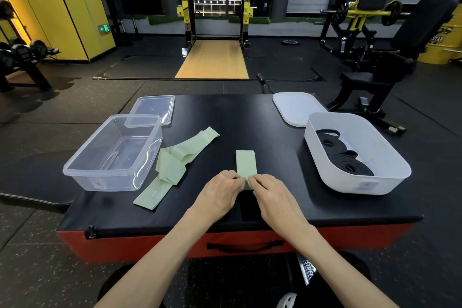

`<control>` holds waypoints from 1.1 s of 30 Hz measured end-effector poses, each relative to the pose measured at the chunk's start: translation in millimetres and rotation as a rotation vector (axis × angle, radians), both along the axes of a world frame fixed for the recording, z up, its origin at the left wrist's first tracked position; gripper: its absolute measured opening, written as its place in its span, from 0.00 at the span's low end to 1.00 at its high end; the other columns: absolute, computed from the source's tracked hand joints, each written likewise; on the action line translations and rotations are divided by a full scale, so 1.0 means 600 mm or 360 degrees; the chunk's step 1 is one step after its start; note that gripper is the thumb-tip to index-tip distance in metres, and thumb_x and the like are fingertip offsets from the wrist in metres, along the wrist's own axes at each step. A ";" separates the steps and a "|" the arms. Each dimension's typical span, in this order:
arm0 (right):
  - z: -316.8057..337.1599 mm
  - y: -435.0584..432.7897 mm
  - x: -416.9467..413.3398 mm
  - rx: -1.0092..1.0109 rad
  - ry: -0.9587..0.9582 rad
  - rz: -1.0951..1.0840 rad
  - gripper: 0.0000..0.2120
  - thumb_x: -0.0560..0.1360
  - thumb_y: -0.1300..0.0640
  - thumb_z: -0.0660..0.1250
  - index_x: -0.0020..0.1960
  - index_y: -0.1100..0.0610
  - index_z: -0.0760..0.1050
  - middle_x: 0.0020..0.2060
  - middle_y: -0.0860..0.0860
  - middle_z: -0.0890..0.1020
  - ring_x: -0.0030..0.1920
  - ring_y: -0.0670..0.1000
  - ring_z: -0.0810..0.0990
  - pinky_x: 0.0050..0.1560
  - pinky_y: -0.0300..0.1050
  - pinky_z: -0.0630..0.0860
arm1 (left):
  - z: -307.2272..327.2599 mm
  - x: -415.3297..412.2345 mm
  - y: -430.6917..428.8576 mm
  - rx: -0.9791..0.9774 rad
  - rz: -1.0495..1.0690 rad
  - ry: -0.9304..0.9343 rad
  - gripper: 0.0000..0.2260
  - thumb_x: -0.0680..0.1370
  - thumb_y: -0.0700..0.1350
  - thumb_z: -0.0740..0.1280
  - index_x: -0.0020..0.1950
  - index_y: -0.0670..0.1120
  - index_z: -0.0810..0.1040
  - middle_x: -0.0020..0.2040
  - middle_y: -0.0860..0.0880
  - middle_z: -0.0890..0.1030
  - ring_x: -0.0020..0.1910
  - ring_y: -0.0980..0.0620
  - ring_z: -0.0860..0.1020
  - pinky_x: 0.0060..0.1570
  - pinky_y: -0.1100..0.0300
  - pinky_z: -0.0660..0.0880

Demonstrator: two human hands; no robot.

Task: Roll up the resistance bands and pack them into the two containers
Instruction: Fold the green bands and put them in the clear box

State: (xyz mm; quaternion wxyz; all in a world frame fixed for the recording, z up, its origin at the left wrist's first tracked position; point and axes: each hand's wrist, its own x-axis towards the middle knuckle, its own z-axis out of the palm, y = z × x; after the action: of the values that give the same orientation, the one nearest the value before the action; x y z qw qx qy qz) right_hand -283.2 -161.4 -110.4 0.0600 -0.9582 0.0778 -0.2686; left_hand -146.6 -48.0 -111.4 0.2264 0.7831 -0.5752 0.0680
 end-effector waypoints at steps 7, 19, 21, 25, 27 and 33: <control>0.006 0.005 0.006 0.0024 -0.0080 -0.0041 0.15 0.65 0.70 0.74 0.51 0.61 0.81 0.45 0.51 0.82 0.45 0.53 0.80 0.46 0.44 0.78 | -0.002 0.004 -0.001 0.0033 0.0004 0.0018 0.22 0.80 0.54 0.47 0.46 0.43 0.77 0.44 0.49 0.77 0.43 0.50 0.75 0.44 0.54 0.76; 0.006 -0.012 0.025 0.0124 -0.0007 -0.0111 0.13 0.63 0.74 0.70 0.42 0.59 0.80 0.37 0.50 0.80 0.39 0.54 0.77 0.39 0.43 0.76 | -0.001 0.001 0.003 -0.0160 -0.0010 -0.0057 0.06 0.71 0.39 0.73 0.47 0.42 0.80 0.47 0.49 0.79 0.45 0.48 0.78 0.41 0.53 0.79; 0.005 -0.015 0.026 0.0127 0.0025 -0.0107 0.12 0.65 0.74 0.69 0.43 0.60 0.81 0.37 0.50 0.81 0.39 0.54 0.77 0.38 0.47 0.78 | -0.001 0.000 -0.002 -0.0183 -0.0014 -0.0062 0.05 0.71 0.38 0.73 0.44 0.42 0.80 0.45 0.49 0.79 0.43 0.48 0.78 0.39 0.54 0.79; 0.002 -0.016 0.026 0.0148 0.0053 -0.0111 0.12 0.67 0.73 0.69 0.46 0.60 0.80 0.39 0.52 0.81 0.41 0.55 0.78 0.38 0.49 0.78 | 0.000 0.004 -0.009 -0.0195 -0.0024 -0.0056 0.05 0.75 0.42 0.67 0.42 0.41 0.80 0.42 0.49 0.80 0.41 0.48 0.78 0.37 0.54 0.79; -0.001 -0.014 0.025 0.0132 0.0052 -0.0083 0.12 0.69 0.72 0.67 0.49 0.60 0.78 0.41 0.51 0.80 0.42 0.55 0.76 0.40 0.49 0.77 | -0.003 0.012 -0.013 -0.0167 -0.0021 -0.0050 0.15 0.78 0.48 0.58 0.43 0.42 0.80 0.43 0.49 0.80 0.41 0.48 0.78 0.39 0.54 0.78; -0.006 -0.005 0.012 0.0017 0.0060 -0.0011 0.21 0.69 0.68 0.68 0.62 0.63 0.74 0.55 0.55 0.79 0.55 0.55 0.78 0.57 0.48 0.76 | -0.015 0.017 -0.018 -0.0160 -0.0016 -0.0080 0.04 0.78 0.41 0.66 0.44 0.43 0.78 0.44 0.49 0.78 0.42 0.50 0.77 0.42 0.57 0.78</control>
State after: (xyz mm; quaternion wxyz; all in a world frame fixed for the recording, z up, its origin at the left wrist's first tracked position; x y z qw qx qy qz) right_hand -275.9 -164.2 -113.9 0.0628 -0.9625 0.0836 -0.2502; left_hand -136.2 -58.6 -120.2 0.2514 0.7659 -0.5804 0.1154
